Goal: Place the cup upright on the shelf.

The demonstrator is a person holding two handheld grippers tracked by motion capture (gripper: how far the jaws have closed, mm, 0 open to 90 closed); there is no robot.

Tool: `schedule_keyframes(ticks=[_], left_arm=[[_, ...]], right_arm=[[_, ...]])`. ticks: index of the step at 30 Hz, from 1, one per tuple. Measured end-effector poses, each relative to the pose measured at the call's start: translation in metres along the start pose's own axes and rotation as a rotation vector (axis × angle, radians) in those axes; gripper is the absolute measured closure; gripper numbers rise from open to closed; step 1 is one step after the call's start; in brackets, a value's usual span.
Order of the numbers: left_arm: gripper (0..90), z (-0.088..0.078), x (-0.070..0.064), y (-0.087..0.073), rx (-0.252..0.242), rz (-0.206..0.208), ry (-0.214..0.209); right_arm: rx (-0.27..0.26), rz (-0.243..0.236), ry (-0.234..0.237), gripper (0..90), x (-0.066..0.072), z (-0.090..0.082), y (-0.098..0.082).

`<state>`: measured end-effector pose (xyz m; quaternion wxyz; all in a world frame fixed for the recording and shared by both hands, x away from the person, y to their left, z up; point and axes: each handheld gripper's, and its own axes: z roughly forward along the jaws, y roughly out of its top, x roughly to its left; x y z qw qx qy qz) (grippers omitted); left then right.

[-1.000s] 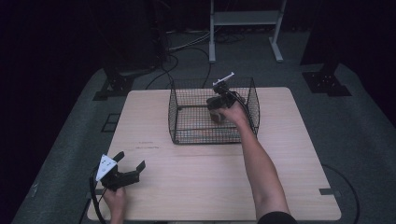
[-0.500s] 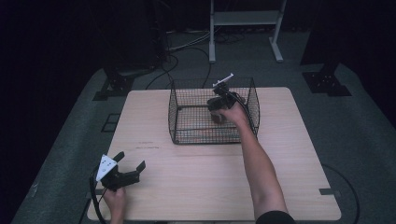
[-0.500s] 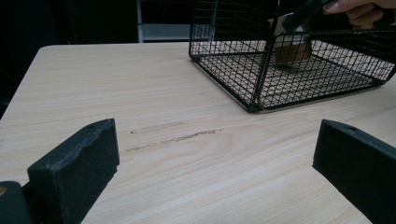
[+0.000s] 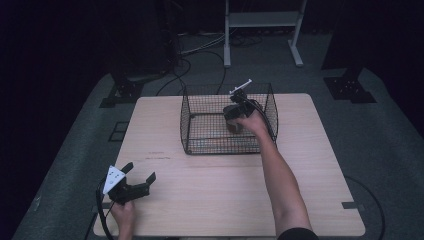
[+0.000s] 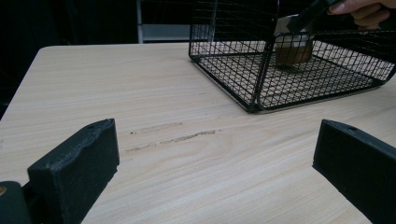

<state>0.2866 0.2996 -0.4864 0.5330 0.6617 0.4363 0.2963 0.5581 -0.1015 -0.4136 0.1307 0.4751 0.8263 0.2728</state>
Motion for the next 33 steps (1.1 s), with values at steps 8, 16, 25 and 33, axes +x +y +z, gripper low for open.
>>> schedule_keyframes(ticks=[8,16,25,33], left_arm=[[0.0,0.0004,-0.0002,0.0000,0.001,0.002,0.001],[0.0,0.0002,-0.0002,0.0000,0.001,0.003,0.000],[0.0,0.0003,-0.0003,0.0000,0.000,0.004,0.001],[0.0,0.0003,-0.0001,0.0001,0.001,0.002,0.003]], right_arm=[[0.036,-0.013,0.001,13.6,-0.0008,-0.0027,-0.0021],[0.049,-0.010,0.011,13.1,-0.0023,-0.0047,-0.0049],[0.061,-0.022,0.021,12.3,0.0007,-0.0058,-0.0058],[0.055,-0.015,0.028,11.4,0.0010,-0.0055,-0.0060]])
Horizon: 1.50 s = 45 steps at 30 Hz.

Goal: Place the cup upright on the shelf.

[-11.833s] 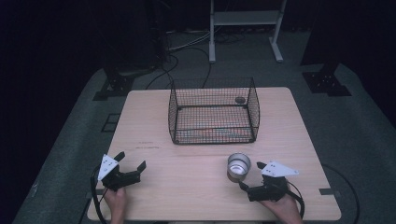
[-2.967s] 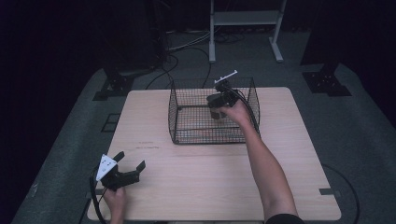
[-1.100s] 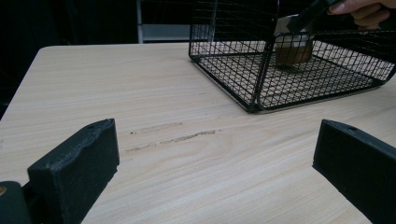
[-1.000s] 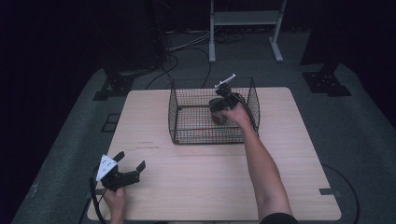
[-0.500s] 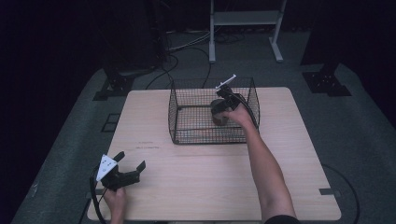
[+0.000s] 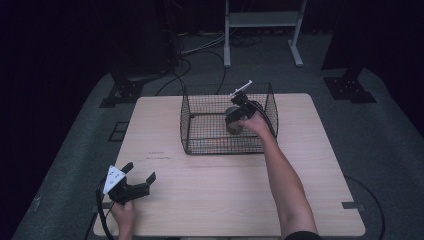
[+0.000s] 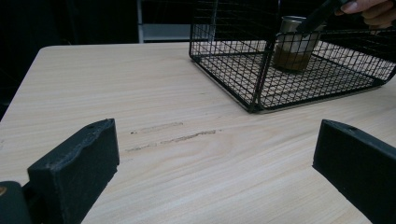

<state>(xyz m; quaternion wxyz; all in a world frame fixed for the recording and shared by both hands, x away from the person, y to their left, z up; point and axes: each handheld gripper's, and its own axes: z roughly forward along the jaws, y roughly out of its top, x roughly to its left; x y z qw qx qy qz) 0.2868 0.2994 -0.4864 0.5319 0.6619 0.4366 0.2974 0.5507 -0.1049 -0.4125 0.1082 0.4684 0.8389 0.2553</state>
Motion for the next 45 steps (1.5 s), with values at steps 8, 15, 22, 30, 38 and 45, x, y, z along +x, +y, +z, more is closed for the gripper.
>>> schedule_keyframes(ticks=[8,15,22,30,38,45], left_arm=[[0.0,0.000,0.000,0.000,0.000,0.002,0.004],[0.0,0.000,0.000,0.000,0.000,0.000,0.005],[0.0,0.000,0.000,0.000,0.001,0.003,0.005],[0.0,0.001,-0.001,0.000,0.001,0.008,0.000],[0.0,0.001,-0.002,0.000,0.005,0.009,-0.001],[0.0,0.001,-0.002,0.000,0.006,0.011,-0.002]], right_arm=[[-0.035,0.015,0.014,8.4,-0.001,-0.005,0.001],[-0.073,0.027,0.025,7.4,-0.002,-0.013,0.005],[-0.123,0.020,0.028,7.2,0.001,-0.027,0.007],[-0.167,0.009,0.040,7.3,0.006,-0.043,0.004],[-0.196,-0.019,0.055,7.3,0.010,-0.061,-0.001],[-0.218,-0.057,0.067,7.4,0.017,-0.076,-0.005]])
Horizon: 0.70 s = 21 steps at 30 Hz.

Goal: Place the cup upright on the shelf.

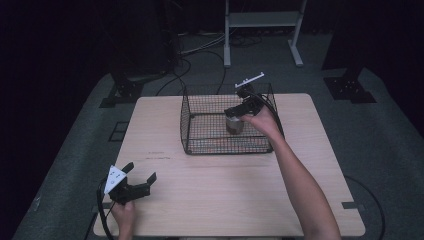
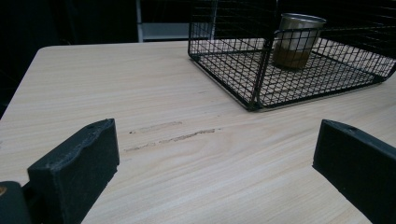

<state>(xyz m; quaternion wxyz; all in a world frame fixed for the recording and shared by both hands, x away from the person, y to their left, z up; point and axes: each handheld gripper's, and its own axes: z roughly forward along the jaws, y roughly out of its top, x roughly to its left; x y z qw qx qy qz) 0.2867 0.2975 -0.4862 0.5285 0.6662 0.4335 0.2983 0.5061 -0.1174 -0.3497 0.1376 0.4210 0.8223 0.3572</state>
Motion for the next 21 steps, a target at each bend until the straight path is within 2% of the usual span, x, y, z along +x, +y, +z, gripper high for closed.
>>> schedule_keyframes(ticks=[4,15,21], left_arm=[[0.0,0.000,0.000,0.000,0.004,0.004,0.000],[0.0,0.001,0.000,0.000,0.002,0.004,0.001],[0.0,0.001,0.000,0.000,0.002,0.005,0.000]], right_arm=[[0.000,-0.020,0.007,7.5,0.003,-0.006,-0.003],[-0.016,-0.036,0.039,7.6,0.008,-0.020,-0.016],[-0.014,-0.059,0.038,7.7,0.010,-0.029,-0.023]])
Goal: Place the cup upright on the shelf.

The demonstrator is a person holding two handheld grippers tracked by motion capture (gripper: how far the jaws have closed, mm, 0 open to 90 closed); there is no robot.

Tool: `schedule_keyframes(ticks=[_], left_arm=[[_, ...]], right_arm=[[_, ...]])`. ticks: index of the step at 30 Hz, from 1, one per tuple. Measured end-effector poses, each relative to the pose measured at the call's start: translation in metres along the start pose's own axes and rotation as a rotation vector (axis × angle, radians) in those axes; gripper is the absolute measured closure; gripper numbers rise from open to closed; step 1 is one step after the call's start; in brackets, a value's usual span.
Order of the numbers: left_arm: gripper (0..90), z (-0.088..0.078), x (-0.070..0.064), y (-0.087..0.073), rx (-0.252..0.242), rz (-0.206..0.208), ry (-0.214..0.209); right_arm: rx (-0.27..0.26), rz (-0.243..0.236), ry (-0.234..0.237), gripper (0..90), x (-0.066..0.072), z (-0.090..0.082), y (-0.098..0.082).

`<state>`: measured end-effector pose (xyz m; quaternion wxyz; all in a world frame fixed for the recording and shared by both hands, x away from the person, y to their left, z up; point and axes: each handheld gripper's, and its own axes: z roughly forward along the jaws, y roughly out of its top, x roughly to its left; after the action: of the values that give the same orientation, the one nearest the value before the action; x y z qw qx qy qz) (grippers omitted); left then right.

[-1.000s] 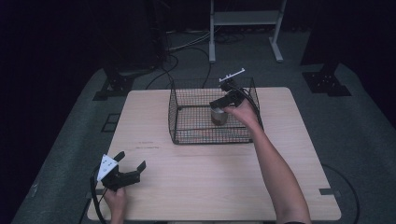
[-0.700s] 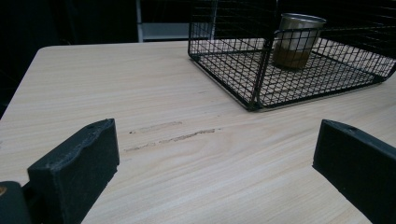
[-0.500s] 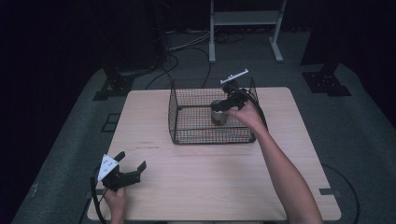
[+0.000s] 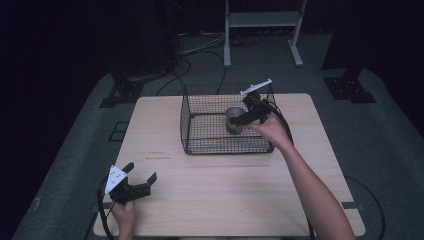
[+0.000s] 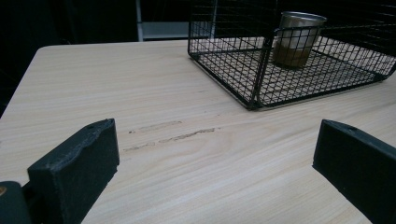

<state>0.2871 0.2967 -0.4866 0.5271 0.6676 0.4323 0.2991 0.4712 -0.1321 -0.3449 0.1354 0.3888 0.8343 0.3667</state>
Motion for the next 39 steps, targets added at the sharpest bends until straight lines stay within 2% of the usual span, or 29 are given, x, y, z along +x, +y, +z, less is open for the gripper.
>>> schedule_keyframes(ticks=[6,16,22,26,29,31,39], left_arm=[[0.0,0.000,0.000,0.000,0.001,0.001,0.002],[0.0,0.000,0.000,0.000,0.003,0.003,0.001],[0.0,0.000,0.000,0.000,0.006,0.010,0.002],[0.0,0.000,-0.001,0.000,0.005,0.005,-0.002],[0.0,0.000,0.000,0.000,0.002,0.000,-0.002],[0.0,0.000,0.000,0.000,0.002,0.004,-0.001],[0.0,0.000,0.000,0.000,0.002,0.002,0.001]], right_arm=[[-0.013,-0.006,0.024,7.8,0.003,-0.012,-0.009],[-0.037,-0.038,0.035,7.8,0.009,-0.032,-0.025],[-0.051,-0.025,0.054,7.8,0.009,-0.043,-0.040],[-0.045,-0.030,0.052,8.1,0.011,-0.045,-0.052],[-0.043,-0.025,0.071,8.2,0.012,-0.047,-0.062],[-0.040,-0.038,0.062,8.2,0.014,-0.048,-0.068],[-0.029,-0.040,0.064,8.2,0.016,-0.050,-0.087]])
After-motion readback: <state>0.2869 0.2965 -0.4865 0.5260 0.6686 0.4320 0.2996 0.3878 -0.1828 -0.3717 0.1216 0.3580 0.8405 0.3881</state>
